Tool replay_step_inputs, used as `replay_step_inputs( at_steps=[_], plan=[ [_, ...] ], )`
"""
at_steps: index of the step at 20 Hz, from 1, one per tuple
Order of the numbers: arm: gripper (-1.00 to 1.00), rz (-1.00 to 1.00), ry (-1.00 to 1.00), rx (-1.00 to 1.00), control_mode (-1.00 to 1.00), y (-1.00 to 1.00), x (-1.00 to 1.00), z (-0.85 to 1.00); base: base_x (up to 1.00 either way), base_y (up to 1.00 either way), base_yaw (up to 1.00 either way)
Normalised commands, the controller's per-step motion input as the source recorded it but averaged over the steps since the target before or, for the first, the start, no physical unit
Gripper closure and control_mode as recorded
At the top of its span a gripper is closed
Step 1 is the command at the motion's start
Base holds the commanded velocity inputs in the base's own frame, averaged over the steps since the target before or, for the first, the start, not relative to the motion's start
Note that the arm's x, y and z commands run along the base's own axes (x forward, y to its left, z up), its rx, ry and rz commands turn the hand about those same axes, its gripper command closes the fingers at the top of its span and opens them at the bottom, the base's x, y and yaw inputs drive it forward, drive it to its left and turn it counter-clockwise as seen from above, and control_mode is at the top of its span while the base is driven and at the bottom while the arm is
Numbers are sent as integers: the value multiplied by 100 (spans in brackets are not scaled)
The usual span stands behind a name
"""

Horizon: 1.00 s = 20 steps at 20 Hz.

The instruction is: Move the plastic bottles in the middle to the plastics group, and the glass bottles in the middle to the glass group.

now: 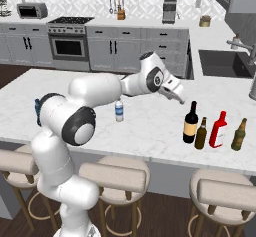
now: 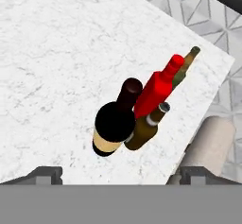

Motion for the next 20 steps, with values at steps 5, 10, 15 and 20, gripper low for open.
replay_step_inputs(
  at_steps=[5, 10, 15, 20],
  plan=[
    [-100, 30, 30, 2, -100, 82, -38, 6, 0, 0, 0],
    [-100, 44, 19, 6, -100, 83, -32, 2, 0, 0, 0],
    [-100, 53, 0, 4, -100, 90, -18, -1, 0, 0, 0],
    [-100, 61, 1, 11, -100, 78, 1, -1, 0, 0, 0]
  ],
)
